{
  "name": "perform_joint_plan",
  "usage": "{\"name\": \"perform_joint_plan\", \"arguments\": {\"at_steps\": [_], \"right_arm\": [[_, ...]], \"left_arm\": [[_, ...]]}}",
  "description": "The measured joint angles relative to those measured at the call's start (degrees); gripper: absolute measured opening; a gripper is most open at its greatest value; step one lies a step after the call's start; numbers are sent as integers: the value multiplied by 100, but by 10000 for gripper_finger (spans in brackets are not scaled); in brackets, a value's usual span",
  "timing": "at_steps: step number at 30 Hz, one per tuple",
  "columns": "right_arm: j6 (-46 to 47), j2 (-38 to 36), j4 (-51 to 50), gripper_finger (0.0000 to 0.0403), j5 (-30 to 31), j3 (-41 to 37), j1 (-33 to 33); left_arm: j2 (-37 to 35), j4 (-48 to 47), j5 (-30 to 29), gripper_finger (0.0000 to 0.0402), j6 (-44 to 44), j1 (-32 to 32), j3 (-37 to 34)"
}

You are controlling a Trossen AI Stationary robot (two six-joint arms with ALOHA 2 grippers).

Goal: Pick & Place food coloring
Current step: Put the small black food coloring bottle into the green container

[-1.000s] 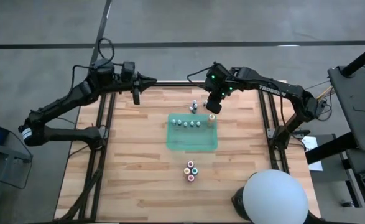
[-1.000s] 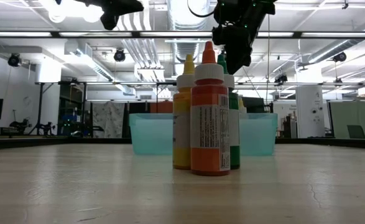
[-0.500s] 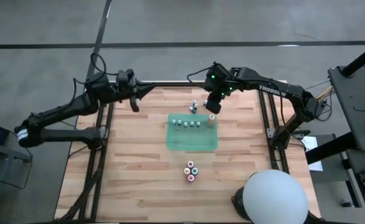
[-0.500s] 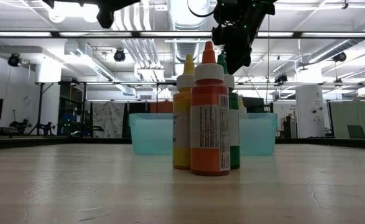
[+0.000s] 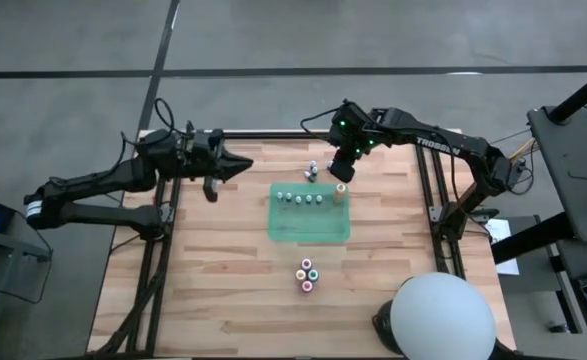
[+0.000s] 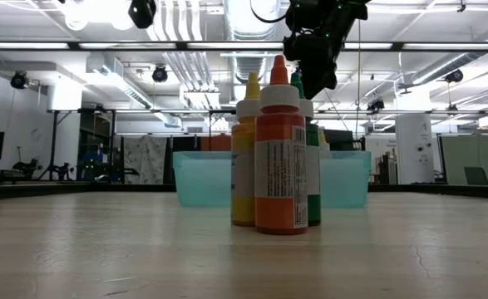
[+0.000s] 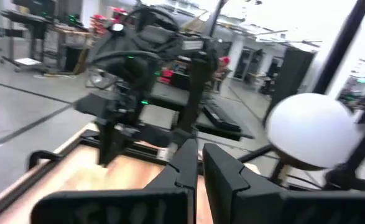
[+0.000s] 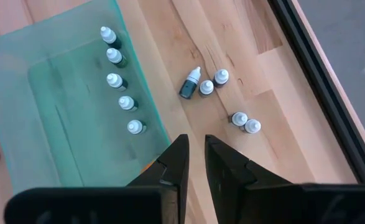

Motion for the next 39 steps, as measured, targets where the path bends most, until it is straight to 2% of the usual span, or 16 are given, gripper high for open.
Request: {"name": "perform_joint_plan", "arguments": {"at_steps": [2,6,13,19,21,31,39], "right_arm": [[36,0,0,43,0,0,6],[51,0,0,43,-17,0,8],[70,0,4,43,-17,0,14],[97,0,9,43,-17,0,66],[94,0,11,43,-17,0,87],[90,0,46,43,-16,0,113],[88,0,81,43,-16,0,113]], "left_arm": [[-99,-108,-24,0,-9,-169,-5],[-317,-48,-430,0,25,-427,-149],[-704,358,-995,0,18,-742,-692],[-895,1081,-1004,0,-436,-756,-1410],[-902,1094,-1000,0,-615,-756,-1616],[-891,1036,-923,0,-405,-761,-2401],[-1017,1243,-899,0,1116,-793,-2431]]}}
